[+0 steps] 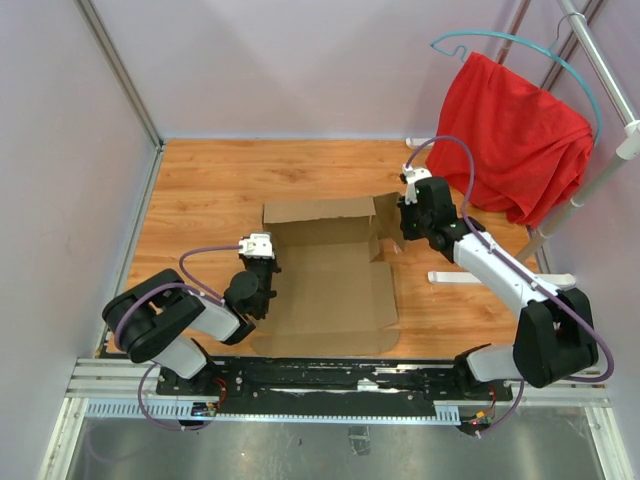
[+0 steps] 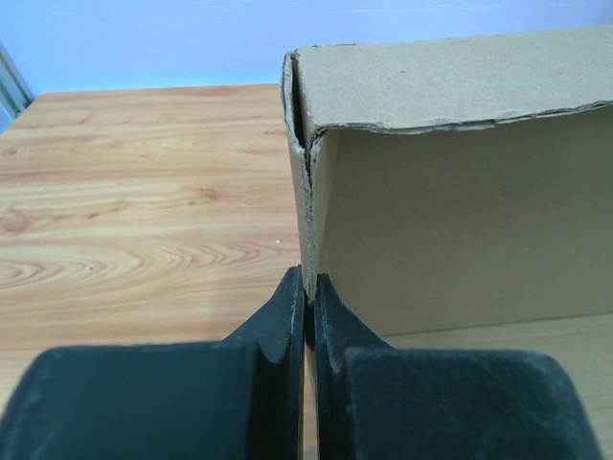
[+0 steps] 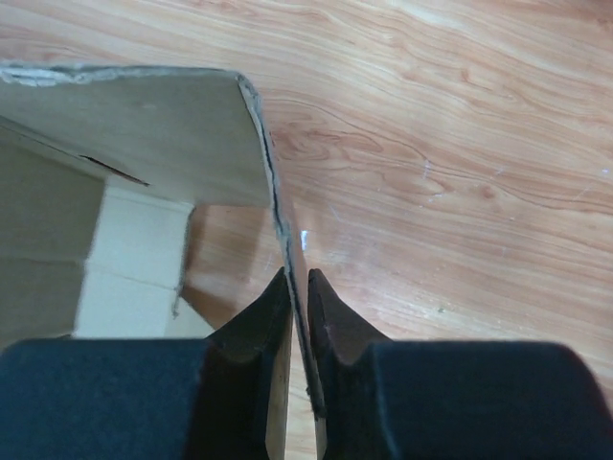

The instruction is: Fold the paper box

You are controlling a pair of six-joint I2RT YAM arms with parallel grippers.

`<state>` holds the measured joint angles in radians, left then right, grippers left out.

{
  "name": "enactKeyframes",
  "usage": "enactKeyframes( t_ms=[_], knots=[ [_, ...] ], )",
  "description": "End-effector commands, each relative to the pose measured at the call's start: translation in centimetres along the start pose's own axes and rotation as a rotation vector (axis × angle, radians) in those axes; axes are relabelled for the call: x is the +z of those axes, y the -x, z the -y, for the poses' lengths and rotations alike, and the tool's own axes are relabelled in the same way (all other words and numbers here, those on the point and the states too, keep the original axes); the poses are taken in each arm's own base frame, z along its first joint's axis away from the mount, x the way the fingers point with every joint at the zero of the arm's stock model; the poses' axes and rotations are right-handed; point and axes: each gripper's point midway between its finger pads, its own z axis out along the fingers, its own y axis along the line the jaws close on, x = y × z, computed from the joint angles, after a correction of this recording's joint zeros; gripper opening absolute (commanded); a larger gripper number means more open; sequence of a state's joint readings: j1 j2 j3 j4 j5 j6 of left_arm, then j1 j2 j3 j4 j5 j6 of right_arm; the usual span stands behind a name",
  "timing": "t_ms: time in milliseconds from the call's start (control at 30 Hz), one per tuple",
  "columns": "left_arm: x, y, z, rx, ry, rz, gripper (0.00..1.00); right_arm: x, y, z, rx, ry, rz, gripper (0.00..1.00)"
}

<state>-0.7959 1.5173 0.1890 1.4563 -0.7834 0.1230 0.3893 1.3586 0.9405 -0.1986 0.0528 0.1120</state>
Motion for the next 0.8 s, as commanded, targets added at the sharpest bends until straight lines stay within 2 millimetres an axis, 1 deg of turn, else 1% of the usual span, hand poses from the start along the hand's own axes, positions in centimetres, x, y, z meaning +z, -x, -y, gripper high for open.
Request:
enactKeyframes(
  t_ms=[0,100,200,233,300,367,433,467,500,533,633,733,767],
  knots=[
    [0.2,1.1,0.4,-0.03,-0.005,0.021,0.0,-0.7,1.8,-1.8,0.092,0.124,0.01,0.11],
    [0.2,1.0,0.4,-0.03,-0.006,0.016,0.0,-0.7,1.3,-2.8,0.124,0.169,-0.01,0.11],
    [0.3,0.9,0.4,-0.034,0.004,0.009,0.0,-0.4,0.4,-2.8,0.133,0.17,-0.037,0.11],
    [0.3,0.9,0.3,-0.032,0.007,0.007,0.04,-0.3,0.0,-2.8,0.135,0.165,-0.045,0.1],
    [0.4,1.2,0.2,-0.034,0.019,0.001,0.16,0.0,-0.6,-2.7,0.135,0.16,-0.062,0.1],
    [0.3,1.1,-0.2,-0.028,0.041,-0.031,0.28,0.2,-1.0,-2.7,0.134,0.158,-0.071,0.1],
    [0.2,1.5,-0.3,-0.053,0.051,-0.054,0.4,0.3,-1.0,-2.7,0.135,0.16,-0.07,0.1],
    [0.1,1.9,-0.3,-0.065,0.05,-0.066,0.44,0.3,-1.0,-2.7,0.134,0.159,-0.069,0.1],
    [0.0,2.3,-0.3,-0.084,0.046,-0.07,0.45,0.4,-1.0,-2.6,0.133,0.156,-0.069,0.11],
    [-0.2,2.8,-0.4,-0.097,0.04,-0.072,0.47,0.4,-1.0,-2.6,0.131,0.155,-0.072,0.13],
    [-0.9,4.2,-0.6,-0.143,0.016,-0.064,0.5,0.6,-0.9,-2.6,0.13,0.154,-0.075,0.22],
    [-1.7,5.6,-0.9,-0.182,-0.01,-0.061,0.5,0.7,-1.0,-2.6,0.131,0.148,-0.085,0.37],
    [-2.1,6.4,-0.9,-0.212,-0.03,-0.053,0.49,0.7,-1.1,-2.6,0.132,0.15,-0.086,0.39]
  ],
)
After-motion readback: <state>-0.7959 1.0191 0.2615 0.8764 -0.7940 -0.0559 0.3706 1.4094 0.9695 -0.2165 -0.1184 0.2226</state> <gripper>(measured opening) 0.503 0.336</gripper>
